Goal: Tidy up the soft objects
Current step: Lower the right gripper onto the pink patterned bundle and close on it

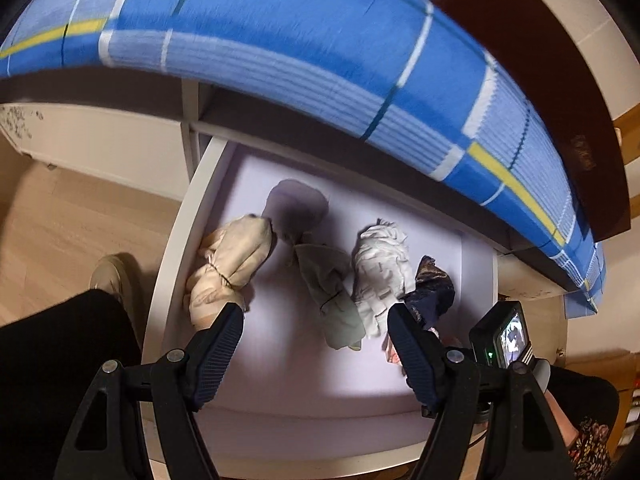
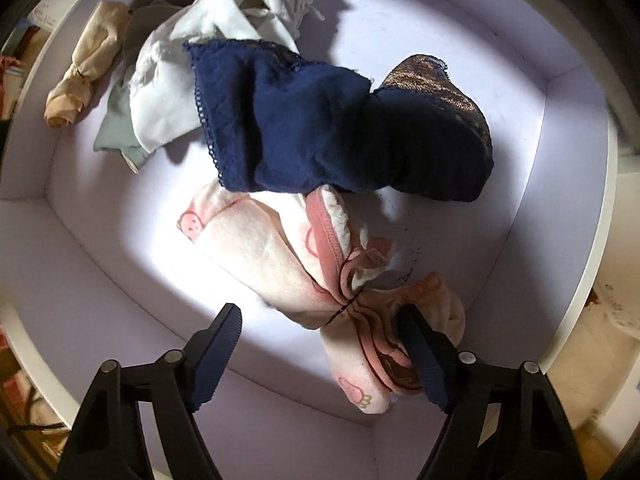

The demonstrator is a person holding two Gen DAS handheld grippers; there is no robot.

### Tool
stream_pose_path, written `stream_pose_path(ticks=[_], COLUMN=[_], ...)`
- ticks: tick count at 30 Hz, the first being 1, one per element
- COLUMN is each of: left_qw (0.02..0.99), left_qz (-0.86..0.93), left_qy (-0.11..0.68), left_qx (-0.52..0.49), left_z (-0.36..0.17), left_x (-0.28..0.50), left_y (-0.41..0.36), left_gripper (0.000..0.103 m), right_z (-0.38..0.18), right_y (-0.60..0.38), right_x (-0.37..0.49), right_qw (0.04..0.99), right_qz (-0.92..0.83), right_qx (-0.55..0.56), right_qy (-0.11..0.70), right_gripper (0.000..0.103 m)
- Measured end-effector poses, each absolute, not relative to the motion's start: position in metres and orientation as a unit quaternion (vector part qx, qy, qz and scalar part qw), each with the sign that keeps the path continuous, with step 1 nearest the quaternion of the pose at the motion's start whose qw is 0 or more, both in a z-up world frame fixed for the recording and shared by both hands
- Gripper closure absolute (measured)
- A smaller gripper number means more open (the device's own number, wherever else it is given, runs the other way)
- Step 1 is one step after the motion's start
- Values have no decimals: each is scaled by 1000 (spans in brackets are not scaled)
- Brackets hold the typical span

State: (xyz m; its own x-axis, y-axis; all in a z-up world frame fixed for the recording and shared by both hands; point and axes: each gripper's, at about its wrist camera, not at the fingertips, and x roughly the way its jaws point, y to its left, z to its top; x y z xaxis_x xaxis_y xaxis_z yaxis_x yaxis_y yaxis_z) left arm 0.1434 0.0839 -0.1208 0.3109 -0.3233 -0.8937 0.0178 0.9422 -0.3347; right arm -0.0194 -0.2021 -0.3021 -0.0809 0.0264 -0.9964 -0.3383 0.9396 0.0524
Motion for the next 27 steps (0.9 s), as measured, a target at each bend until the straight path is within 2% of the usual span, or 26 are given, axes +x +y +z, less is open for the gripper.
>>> stream_pose_path(ticks=[6,10,14,17,24,27], left_qw=[790,781,777,775,774,772], left_qz=[-103,-99,-92,-86,-78,-77], left_qy=[592,607,613,615,620,622], left_qx=[-123,-109,-109,-114,-106,-105], left_z=[-133,-142,-147,-149,-152,-154], left_x=[141,141,141,141,141,141], left_y=[78,73,75,78,77,76], left_gripper=[27,27,27,27,27,27], right_z=[-304,-304,-302,-296,-304,-321], right_y=[-191,-191,-193,-198,-173,-160], right_x=[-37,-44,-49,-47,-51,-55], right_qw=[671,663,650,664,671,665], right_qz=[127,132,157,156,165,155], right_qx=[-153,-143,-63,-28,-96,-108], right_qy=[714,723,741,731,716,723], right_gripper=[43,49,45,39,37,42])
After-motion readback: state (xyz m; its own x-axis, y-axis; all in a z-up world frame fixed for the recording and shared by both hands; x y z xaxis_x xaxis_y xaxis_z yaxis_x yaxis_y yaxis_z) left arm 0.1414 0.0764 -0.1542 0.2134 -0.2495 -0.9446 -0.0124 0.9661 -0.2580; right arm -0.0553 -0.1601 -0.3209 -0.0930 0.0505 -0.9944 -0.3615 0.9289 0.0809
